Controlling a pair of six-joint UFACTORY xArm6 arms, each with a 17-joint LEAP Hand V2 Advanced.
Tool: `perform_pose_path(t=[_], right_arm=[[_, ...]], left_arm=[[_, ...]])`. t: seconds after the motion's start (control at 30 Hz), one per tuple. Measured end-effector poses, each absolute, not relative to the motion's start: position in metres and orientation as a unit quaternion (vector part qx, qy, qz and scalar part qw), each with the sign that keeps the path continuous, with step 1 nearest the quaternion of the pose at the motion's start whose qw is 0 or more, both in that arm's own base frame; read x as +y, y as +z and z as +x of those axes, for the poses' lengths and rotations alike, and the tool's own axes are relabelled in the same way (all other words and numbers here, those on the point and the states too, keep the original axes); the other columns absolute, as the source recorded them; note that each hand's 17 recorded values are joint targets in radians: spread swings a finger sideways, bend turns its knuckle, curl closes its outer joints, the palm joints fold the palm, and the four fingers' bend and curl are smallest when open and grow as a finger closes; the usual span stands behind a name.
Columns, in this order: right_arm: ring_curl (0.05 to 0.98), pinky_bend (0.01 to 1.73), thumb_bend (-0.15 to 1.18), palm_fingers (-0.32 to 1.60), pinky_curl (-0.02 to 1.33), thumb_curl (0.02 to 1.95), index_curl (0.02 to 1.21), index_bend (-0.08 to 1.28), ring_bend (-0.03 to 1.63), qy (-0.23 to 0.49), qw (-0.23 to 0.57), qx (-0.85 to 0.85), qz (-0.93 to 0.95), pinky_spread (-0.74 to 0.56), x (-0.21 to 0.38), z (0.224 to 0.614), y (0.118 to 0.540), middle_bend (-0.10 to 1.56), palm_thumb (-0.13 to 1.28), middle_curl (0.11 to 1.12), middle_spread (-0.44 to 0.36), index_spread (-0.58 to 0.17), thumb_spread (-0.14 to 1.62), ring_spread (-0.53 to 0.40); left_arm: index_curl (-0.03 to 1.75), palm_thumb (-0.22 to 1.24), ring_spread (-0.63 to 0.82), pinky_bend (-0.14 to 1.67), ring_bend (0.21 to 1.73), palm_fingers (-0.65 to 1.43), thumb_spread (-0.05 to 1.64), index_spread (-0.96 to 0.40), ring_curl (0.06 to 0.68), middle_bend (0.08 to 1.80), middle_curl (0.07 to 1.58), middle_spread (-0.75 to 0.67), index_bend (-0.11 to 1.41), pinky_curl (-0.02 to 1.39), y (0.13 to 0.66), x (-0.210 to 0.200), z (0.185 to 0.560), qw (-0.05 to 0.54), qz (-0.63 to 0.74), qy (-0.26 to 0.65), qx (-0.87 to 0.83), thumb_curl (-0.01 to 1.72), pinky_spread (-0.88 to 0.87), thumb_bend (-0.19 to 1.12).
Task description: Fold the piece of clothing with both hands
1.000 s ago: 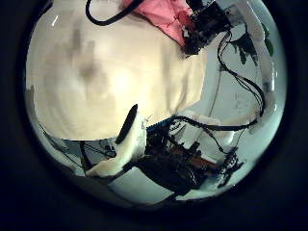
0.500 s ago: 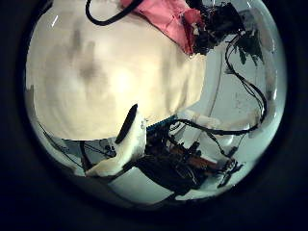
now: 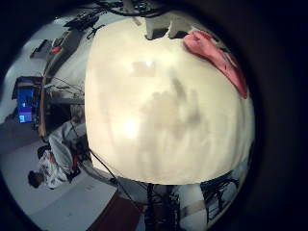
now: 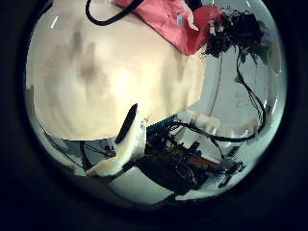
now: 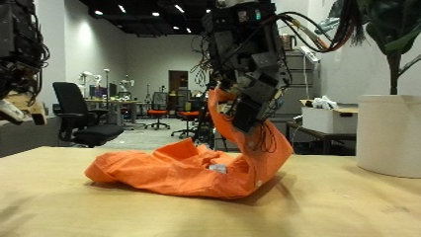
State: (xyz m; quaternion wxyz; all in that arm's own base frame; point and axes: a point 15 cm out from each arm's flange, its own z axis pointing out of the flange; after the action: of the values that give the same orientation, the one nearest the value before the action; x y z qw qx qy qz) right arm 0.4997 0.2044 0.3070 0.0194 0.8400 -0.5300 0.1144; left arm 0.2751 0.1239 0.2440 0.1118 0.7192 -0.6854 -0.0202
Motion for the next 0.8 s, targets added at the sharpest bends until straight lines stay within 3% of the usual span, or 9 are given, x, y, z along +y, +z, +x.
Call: perform_pose_path(t=[0.33, 0.6, 0.8], right_arm=[[0.664, 1.34, 0.06, 1.15, 0.58, 0.74, 0.99, 0.96, 1.36, 0.146, -0.043, -0.485, 0.861, -0.26, 0.284, 0.523, 0.348, 1.35, 1.15, 0.73, -0.093, -0.282, 1.08, -0.195], [0.667, 1.33, 0.03, 1.15, 0.59, 0.79, 0.99, 0.96, 1.36, 0.148, -0.064, -0.415, 0.896, -0.26, 0.360, 0.518, 0.317, 1.35, 1.13, 0.72, -0.087, -0.275, 1.09, -0.193], [0.667, 1.31, -0.01, 1.16, 0.59, 0.80, 0.99, 0.95, 1.37, 0.116, -0.077, -0.387, 0.911, -0.28, 0.412, 0.504, 0.263, 1.35, 1.07, 0.71, -0.095, -0.275, 1.12, -0.193]], left_arm=[[0.36, 0.42, 0.57, 0.19, 0.32, 0.04, 1.21, 0.12, 0.228, 0.19, 0.29, 0.34, 0.18, 0.30, 0.245, 0.131, 0.261, 0.109, 0.728, -0.022, -0.677, 0.27, 0.53, -0.01], [0.36, 0.42, 0.57, 0.19, 0.31, 0.04, 1.21, 0.12, 0.228, 0.18, 0.29, 0.34, 0.18, 0.30, 0.245, 0.135, 0.256, 0.108, 0.733, -0.019, -0.671, 0.27, 0.53, -0.02], [0.36, 0.42, 0.57, 0.19, 0.31, 0.04, 1.21, 0.12, 0.228, 0.18, 0.29, 0.34, 0.18, 0.30, 0.245, 0.135, 0.255, 0.108, 0.735, -0.018, -0.669, 0.27, 0.53, -0.02]])
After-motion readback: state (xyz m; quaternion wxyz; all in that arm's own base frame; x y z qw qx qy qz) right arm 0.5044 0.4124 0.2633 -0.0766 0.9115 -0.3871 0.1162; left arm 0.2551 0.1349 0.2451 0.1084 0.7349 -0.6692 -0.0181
